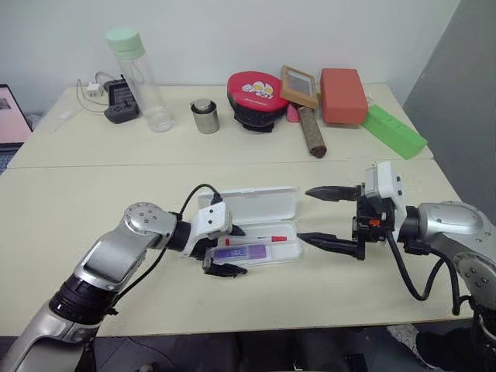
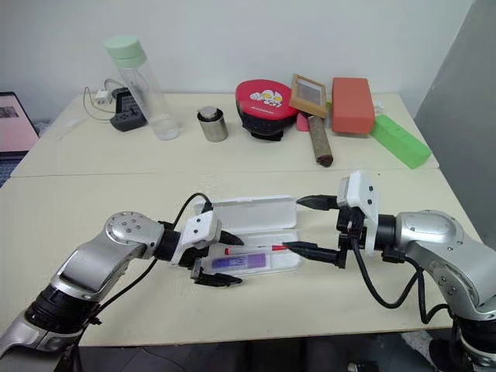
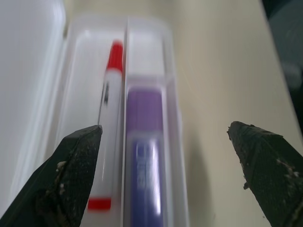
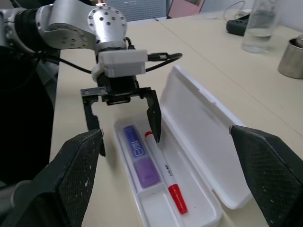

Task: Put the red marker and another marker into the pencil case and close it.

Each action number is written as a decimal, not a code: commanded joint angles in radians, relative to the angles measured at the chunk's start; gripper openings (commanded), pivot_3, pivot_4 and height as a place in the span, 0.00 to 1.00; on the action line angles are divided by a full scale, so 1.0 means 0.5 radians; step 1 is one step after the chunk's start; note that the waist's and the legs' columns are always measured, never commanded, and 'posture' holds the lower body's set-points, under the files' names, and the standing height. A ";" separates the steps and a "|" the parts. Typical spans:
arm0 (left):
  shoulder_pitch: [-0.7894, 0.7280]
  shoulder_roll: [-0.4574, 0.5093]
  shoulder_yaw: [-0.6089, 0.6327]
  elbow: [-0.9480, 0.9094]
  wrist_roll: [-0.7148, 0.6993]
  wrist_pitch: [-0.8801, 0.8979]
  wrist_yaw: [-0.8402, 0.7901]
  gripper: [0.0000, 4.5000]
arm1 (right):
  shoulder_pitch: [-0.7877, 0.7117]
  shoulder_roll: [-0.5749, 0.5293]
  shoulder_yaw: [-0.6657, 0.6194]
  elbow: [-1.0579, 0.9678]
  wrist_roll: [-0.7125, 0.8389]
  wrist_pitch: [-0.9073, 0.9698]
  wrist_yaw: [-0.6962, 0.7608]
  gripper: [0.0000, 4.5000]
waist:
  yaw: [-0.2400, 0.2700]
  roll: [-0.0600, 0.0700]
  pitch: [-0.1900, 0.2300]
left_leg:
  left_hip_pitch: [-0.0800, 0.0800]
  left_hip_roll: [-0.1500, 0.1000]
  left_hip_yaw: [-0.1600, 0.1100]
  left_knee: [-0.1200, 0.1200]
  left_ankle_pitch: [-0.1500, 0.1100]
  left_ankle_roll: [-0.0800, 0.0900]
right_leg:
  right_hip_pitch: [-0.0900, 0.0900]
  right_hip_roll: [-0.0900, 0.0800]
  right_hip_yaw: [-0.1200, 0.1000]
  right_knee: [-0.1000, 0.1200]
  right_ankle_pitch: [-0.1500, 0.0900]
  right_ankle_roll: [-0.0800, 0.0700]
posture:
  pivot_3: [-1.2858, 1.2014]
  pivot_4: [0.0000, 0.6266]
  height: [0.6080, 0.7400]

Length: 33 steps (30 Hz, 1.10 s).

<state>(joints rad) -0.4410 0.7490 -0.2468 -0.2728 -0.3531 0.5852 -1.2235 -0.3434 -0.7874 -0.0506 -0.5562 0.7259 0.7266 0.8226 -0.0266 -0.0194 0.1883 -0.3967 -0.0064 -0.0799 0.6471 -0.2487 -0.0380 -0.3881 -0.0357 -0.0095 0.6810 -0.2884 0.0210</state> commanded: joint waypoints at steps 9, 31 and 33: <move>-0.228 -0.648 0.202 -0.153 -0.221 -0.021 0.599 1.00 | -0.291 -0.096 0.164 1.142 -0.779 -0.350 -0.107 1.00 | -0.009 0.000 0.000 | 0.004 0.000 0.005 0.000 0.000 0.000 | 0.001 0.000 0.005 0.001 0.001 0.001 | 0.52 0.24 1.00; -0.282 -0.801 0.124 -0.083 -0.107 -0.142 0.826 1.00 | -0.825 0.137 0.317 2.449 -1.224 -0.882 0.273 0.71 | -0.007 0.000 -0.001 | 0.004 0.000 0.013 0.001 0.005 -0.007 | 0.002 -0.002 0.007 0.000 0.001 0.001 | 0.52 0.24 1.00; -0.284 -0.800 0.126 -0.075 -0.109 -0.141 0.827 1.00 | -0.816 0.134 0.314 2.431 -1.225 -0.874 0.287 0.58 | -0.006 0.000 -0.001 | 0.004 0.000 0.012 0.001 0.005 -0.007 | 0.002 -0.002 0.006 0.001 0.001 0.001 | 0.52 0.24 1.00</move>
<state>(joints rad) -0.5673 0.3490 -0.1908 -0.2974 -0.4100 0.5347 -0.8160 -0.7375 -0.7141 0.1374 0.6804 0.1141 0.2937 0.9576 -0.0296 -0.0192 0.1880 -0.3948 -0.0063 -0.0739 0.6475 -0.2464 -0.0418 -0.3873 -0.0369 -0.0063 0.6813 -0.2878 0.0215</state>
